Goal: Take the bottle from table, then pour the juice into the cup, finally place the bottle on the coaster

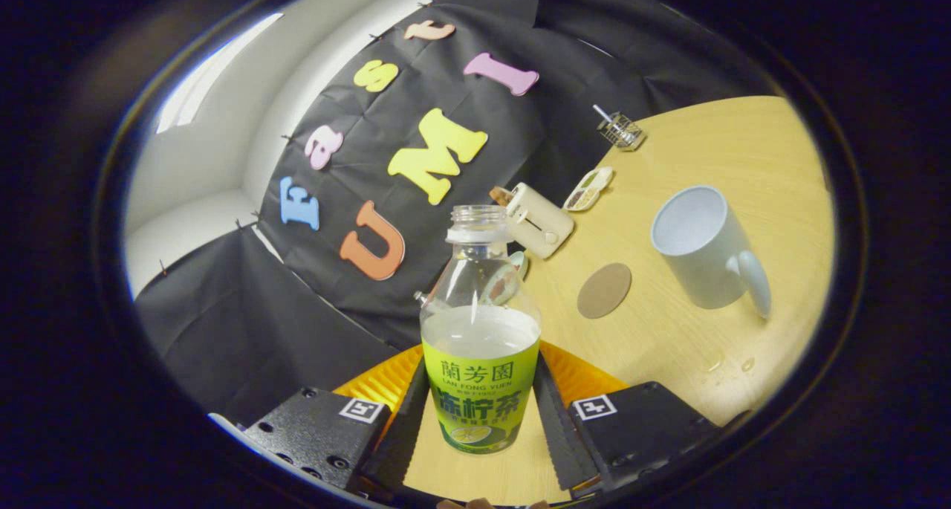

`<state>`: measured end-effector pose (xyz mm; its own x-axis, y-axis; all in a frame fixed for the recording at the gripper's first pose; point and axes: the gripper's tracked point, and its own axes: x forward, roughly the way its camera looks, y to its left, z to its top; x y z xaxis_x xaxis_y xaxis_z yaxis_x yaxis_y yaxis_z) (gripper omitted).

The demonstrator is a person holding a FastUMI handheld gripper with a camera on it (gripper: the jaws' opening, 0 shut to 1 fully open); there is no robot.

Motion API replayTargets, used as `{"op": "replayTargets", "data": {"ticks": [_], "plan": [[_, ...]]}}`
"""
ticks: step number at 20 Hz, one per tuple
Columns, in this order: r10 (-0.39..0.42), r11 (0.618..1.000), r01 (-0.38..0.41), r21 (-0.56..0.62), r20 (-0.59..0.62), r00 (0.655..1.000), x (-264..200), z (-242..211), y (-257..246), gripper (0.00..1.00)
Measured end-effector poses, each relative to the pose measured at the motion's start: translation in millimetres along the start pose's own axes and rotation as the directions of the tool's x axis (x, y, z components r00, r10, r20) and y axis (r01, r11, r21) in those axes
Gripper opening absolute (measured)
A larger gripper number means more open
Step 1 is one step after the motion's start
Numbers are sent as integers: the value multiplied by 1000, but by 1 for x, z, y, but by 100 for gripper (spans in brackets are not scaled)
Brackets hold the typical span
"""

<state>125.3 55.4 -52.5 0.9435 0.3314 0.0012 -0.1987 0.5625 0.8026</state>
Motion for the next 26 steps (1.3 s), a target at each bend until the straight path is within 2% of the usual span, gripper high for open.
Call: {"op": "replayTargets", "data": {"ticks": [4,9,11,14,19,26], "plan": [[74,970,-72,233,-3,997,2,16,-8,78],[87,933,-86,349,11,996,8,25,-25,77],[108,904,-118,411,48,993,7,34,-27,78],[146,832,-169,529,85,986,10,42,-29,78],[170,775,-183,605,80,982,17,41,-33,78],[167,676,-198,710,115,979,25,51,-29,78]]}}
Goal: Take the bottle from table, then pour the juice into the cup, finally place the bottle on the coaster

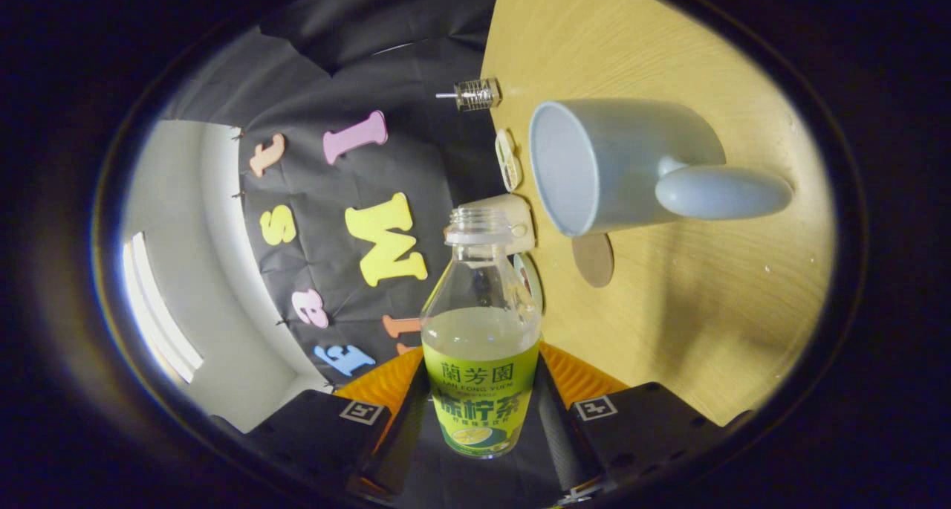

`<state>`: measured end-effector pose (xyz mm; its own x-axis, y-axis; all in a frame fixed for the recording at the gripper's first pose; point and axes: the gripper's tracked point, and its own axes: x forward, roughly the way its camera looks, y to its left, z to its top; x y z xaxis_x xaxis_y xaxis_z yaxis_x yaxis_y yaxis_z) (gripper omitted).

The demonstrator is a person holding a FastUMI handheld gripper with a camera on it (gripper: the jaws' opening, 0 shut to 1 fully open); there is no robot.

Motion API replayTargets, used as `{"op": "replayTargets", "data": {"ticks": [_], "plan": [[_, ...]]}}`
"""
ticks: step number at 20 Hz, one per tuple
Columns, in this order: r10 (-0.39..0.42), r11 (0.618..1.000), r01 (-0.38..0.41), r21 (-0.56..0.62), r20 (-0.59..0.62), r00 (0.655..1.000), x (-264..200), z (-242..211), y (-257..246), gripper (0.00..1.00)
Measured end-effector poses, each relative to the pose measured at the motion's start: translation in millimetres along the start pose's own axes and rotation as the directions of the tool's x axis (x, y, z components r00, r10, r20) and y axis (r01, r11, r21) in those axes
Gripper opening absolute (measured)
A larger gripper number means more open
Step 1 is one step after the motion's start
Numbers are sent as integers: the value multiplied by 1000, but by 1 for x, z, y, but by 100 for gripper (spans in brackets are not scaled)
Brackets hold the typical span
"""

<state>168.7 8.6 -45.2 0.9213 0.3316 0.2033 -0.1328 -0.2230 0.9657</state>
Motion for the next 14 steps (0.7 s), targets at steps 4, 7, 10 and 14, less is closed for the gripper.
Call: {"op": "replayTargets", "data": {"ticks": [4,7,10,14], "plan": [[21,997,-23,77,28,999,0,6,8,78],[31,993,-35,112,38,999,3,8,16,78],[42,990,-46,134,35,998,1,8,23,78],[64,981,-73,182,54,996,2,11,32,78]]}}
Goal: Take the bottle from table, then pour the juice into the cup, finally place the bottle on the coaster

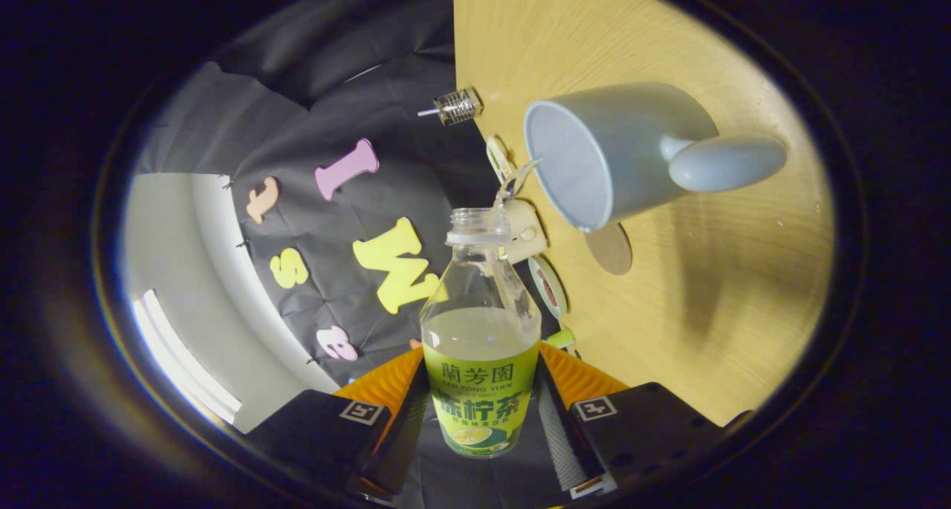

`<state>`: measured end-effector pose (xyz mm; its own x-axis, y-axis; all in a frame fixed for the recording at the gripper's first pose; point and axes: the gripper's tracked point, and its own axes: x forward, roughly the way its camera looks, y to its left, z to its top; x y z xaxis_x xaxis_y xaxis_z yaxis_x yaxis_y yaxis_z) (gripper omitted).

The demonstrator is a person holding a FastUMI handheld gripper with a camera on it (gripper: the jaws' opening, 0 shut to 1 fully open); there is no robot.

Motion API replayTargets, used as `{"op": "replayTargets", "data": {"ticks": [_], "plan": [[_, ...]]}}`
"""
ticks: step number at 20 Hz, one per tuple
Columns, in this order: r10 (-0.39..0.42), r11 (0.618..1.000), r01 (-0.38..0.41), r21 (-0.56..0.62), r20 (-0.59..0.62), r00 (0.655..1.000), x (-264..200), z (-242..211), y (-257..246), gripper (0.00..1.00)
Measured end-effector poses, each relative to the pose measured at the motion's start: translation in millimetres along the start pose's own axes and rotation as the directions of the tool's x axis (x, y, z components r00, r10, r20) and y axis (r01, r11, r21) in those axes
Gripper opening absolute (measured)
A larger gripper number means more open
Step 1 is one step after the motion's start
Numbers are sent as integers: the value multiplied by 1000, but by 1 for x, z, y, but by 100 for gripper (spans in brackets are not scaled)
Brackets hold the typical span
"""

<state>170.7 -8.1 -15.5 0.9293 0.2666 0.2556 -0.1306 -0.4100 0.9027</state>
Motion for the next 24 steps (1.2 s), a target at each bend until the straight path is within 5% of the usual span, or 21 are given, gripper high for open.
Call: {"op": "replayTargets", "data": {"ticks": [24], "plan": [[113,976,-114,185,20,993,-4,-9,53,78]]}}
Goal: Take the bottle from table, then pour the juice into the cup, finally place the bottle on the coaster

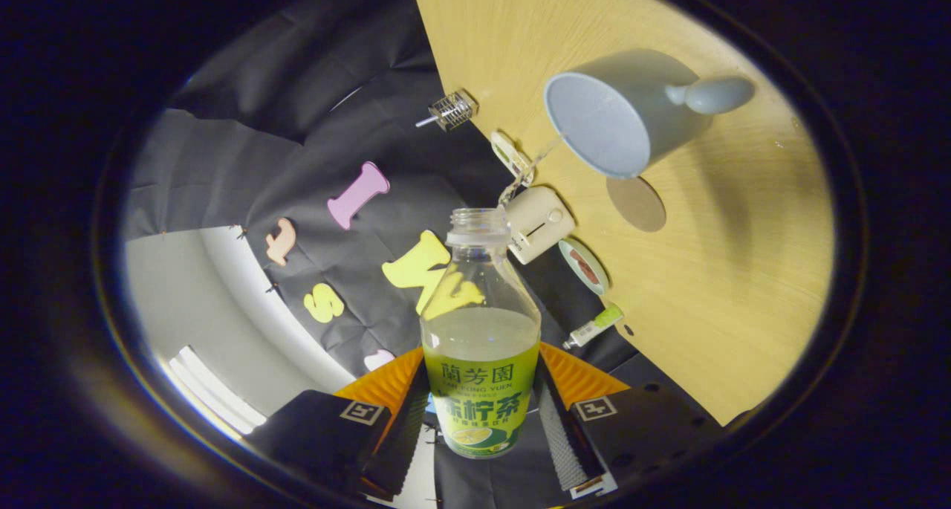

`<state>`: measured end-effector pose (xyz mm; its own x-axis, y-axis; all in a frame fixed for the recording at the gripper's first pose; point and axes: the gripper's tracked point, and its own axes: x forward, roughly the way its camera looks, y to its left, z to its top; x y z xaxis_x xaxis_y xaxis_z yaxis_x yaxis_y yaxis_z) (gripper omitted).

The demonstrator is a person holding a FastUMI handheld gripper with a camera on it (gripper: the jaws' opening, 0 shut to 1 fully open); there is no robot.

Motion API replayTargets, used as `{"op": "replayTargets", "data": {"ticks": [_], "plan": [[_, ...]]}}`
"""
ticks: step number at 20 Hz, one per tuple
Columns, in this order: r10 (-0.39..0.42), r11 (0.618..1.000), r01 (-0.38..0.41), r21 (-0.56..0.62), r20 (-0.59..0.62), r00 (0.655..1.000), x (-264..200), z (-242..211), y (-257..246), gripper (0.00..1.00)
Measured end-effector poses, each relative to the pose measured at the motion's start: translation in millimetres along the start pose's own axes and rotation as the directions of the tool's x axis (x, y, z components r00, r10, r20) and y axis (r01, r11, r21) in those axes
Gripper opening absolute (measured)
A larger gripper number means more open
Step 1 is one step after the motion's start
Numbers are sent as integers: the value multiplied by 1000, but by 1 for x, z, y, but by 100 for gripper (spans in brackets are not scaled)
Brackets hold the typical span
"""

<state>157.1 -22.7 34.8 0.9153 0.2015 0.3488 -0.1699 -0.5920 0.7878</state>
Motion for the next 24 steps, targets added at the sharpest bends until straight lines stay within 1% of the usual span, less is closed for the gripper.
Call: {"op": "replayTargets", "data": {"ticks": [8,12,19,24], "plan": [[42,998,-43,54,18,999,-4,3,22,78],[76,993,-77,85,19,997,-8,1,32,78],[73,992,-73,104,9,997,-10,-2,29,78],[72,996,-72,46,11,997,-12,2,26,78]]}}
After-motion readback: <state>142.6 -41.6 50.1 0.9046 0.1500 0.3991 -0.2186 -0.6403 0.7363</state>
